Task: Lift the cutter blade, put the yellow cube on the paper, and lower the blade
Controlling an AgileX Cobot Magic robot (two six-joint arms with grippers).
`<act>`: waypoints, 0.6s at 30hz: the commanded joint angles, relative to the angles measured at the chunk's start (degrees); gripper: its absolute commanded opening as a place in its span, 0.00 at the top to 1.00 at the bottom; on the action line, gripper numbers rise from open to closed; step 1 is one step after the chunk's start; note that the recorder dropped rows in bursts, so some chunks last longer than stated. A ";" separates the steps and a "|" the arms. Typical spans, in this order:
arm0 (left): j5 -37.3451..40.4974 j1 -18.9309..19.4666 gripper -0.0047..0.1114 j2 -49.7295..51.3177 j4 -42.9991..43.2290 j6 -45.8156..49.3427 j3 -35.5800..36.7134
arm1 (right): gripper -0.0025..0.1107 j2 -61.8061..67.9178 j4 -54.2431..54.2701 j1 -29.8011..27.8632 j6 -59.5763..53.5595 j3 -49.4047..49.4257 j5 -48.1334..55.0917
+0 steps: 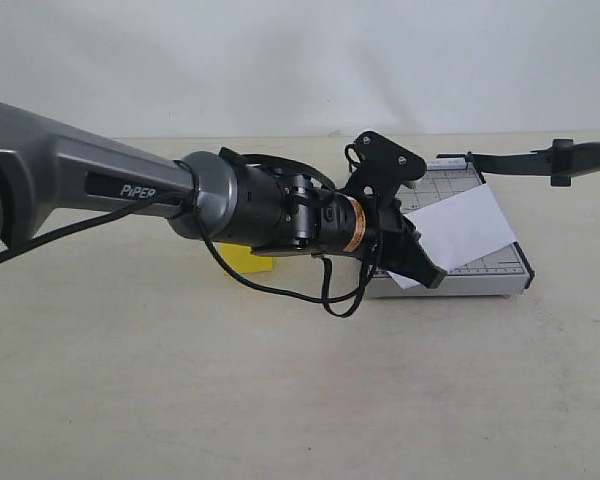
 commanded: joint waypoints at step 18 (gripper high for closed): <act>3.22 -0.27 0.92 -0.01 -0.17 0.51 -3.49 | 0.98 -0.50 1.23 -0.03 -0.30 -0.04 -0.13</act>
